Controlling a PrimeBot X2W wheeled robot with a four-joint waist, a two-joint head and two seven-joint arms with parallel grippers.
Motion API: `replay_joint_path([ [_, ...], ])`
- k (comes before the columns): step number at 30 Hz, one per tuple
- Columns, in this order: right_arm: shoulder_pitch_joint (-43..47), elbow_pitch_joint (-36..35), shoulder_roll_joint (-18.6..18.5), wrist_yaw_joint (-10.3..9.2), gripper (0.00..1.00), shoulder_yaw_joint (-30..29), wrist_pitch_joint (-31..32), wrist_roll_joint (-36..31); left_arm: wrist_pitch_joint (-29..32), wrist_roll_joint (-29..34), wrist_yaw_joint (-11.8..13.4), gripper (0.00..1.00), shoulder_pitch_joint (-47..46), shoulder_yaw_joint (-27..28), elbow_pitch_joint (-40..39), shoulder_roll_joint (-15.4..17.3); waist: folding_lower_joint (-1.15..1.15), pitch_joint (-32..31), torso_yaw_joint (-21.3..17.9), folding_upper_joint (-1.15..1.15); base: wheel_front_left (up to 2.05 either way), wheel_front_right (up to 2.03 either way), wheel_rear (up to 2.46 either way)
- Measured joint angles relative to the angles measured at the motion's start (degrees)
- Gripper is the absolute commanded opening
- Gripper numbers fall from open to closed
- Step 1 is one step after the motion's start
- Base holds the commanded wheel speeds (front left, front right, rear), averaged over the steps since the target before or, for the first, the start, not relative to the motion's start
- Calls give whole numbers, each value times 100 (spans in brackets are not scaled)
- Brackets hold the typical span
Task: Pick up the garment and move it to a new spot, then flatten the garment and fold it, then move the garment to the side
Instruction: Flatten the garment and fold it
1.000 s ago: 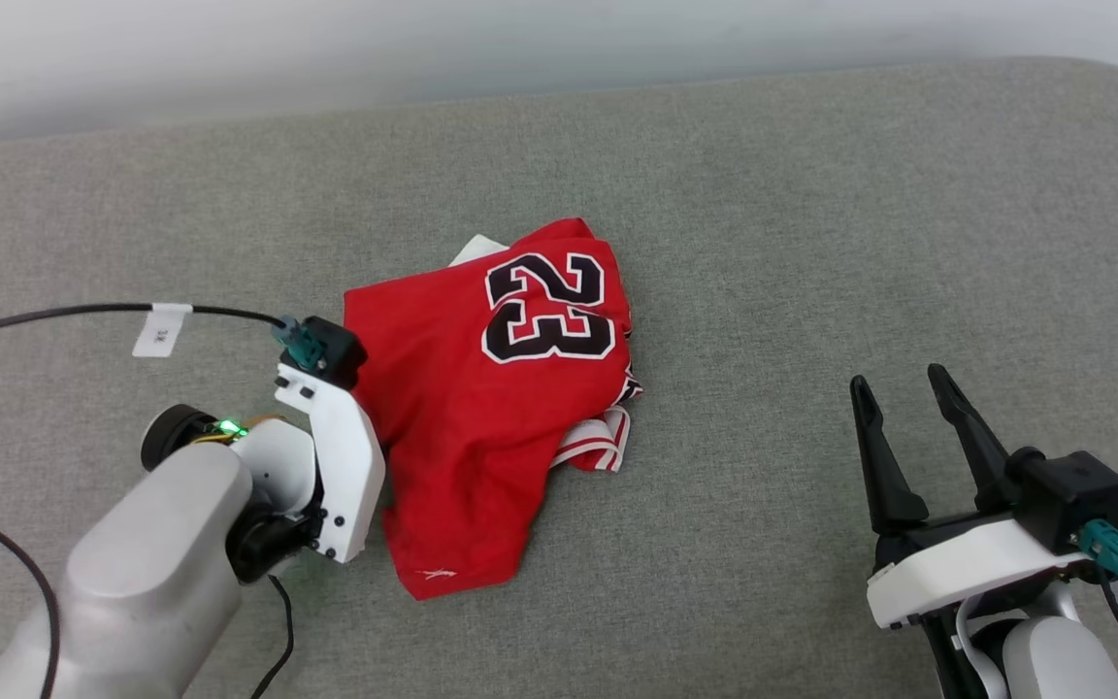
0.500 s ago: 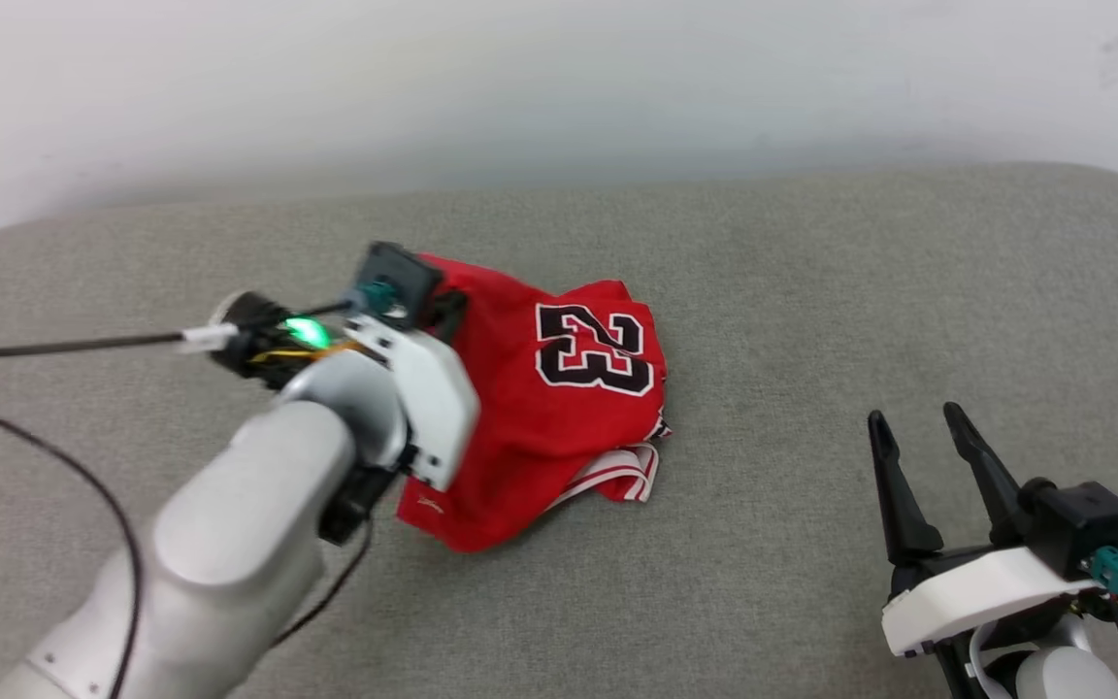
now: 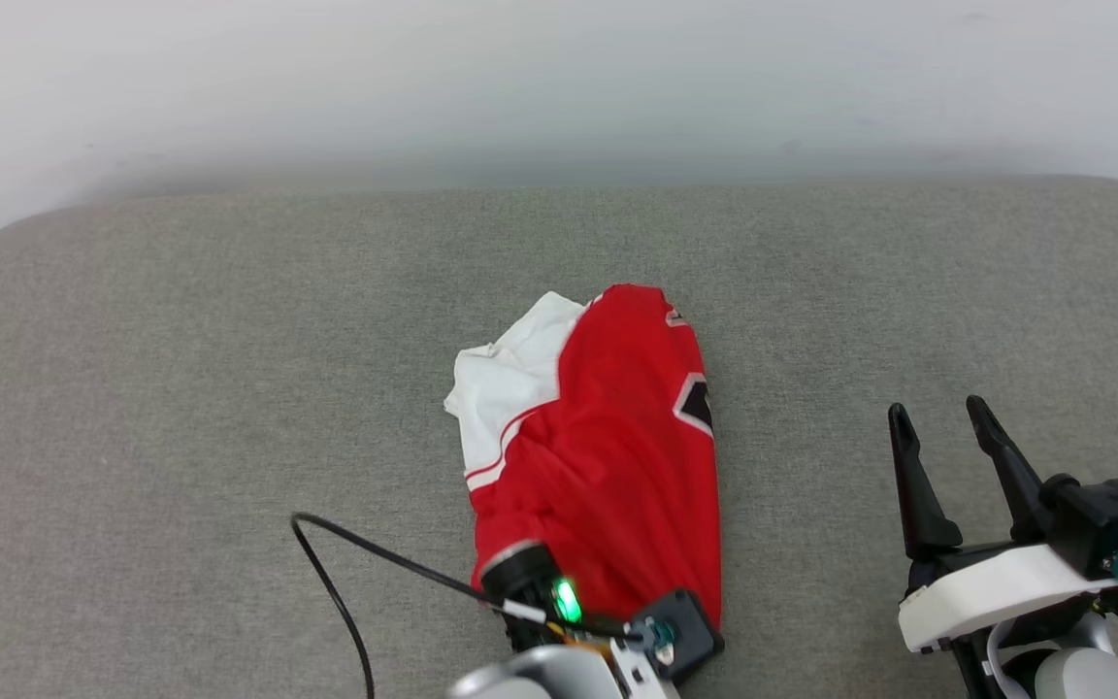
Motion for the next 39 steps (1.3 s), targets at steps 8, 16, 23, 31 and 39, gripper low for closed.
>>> replay_joint_path([
  [8,-4,-113,1,0,100,31,-2,-43,-215,-267,-208,100,459,-146,412,-269,0,-37,89,0,0,0,0],
  [16,143,-136,0,0,100,-60,100,-93,-1120,-393,335,100,350,602,42,-302,0,-352,226,0,0,0,0],
  [23,251,-203,0,-1,100,-125,176,-108,-1505,-545,991,100,389,1308,-403,-43,0,-544,303,0,0,0,0],
  [31,261,-382,1,0,100,-180,224,-109,-1458,-958,1461,100,243,2269,-467,597,-1,-384,311,0,0,0,0],
  [39,43,-486,1,0,100,-183,209,-152,-659,-1662,753,100,-182,2611,91,1204,0,102,214,0,0,0,0],
])
